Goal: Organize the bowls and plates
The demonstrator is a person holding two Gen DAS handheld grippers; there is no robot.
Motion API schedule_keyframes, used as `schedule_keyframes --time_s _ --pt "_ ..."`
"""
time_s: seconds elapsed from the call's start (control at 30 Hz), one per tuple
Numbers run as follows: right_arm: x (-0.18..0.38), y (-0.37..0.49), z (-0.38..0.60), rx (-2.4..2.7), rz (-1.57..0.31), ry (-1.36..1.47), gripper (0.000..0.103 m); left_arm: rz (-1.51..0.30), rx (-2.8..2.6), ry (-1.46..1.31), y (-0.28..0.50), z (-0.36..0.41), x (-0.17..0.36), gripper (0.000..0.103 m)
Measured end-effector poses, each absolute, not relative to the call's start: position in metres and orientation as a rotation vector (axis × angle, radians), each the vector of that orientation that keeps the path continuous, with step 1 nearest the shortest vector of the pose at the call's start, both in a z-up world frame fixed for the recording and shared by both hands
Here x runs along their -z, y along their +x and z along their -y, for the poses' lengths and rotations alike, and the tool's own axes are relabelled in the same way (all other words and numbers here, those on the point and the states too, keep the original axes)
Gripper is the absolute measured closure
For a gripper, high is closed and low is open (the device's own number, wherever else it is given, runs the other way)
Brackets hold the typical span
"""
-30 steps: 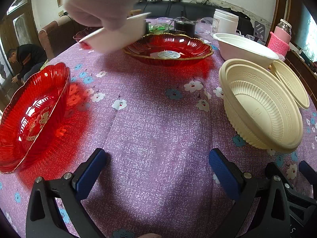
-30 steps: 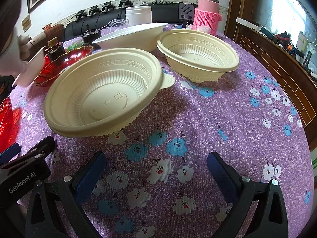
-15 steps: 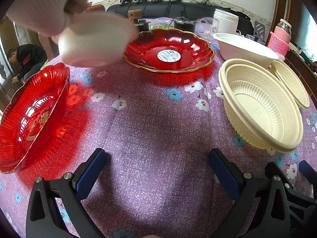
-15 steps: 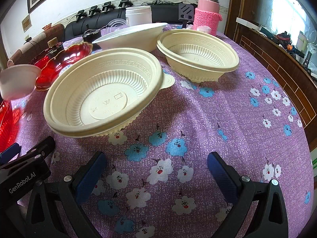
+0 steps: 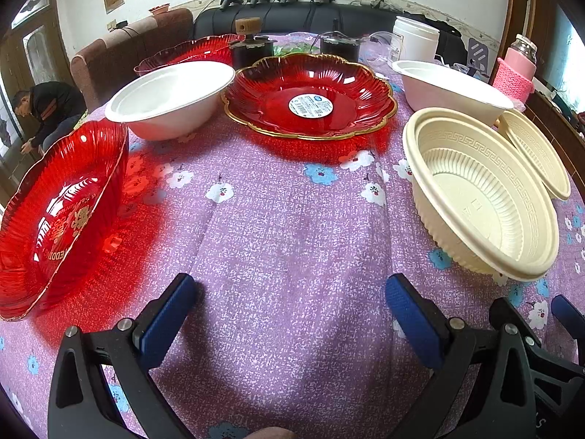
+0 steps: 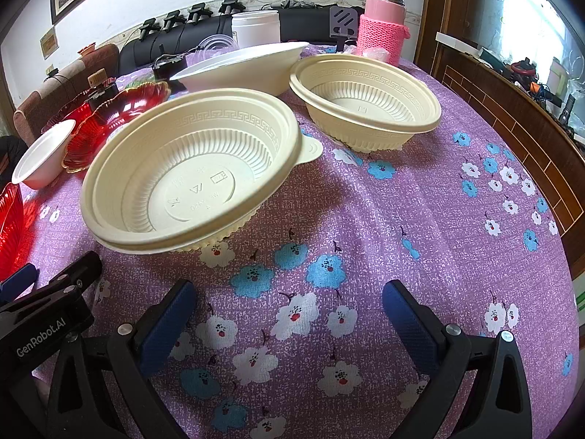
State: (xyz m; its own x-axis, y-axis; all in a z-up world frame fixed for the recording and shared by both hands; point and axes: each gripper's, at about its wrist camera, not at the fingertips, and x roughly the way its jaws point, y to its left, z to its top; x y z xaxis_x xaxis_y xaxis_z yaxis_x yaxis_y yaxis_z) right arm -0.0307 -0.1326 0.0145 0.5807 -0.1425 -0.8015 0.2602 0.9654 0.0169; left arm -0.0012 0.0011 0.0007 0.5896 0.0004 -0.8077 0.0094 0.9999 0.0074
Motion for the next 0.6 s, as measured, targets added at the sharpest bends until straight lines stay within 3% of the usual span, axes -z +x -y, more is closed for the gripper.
schedule_keyframes --time_s 0.6 --pt "-0.014 -0.0309 0.1325 0.236 -0.922 0.138 0.001 -0.94 0.006 0.01 -0.0009 -0.001 -0.0021 0.0"
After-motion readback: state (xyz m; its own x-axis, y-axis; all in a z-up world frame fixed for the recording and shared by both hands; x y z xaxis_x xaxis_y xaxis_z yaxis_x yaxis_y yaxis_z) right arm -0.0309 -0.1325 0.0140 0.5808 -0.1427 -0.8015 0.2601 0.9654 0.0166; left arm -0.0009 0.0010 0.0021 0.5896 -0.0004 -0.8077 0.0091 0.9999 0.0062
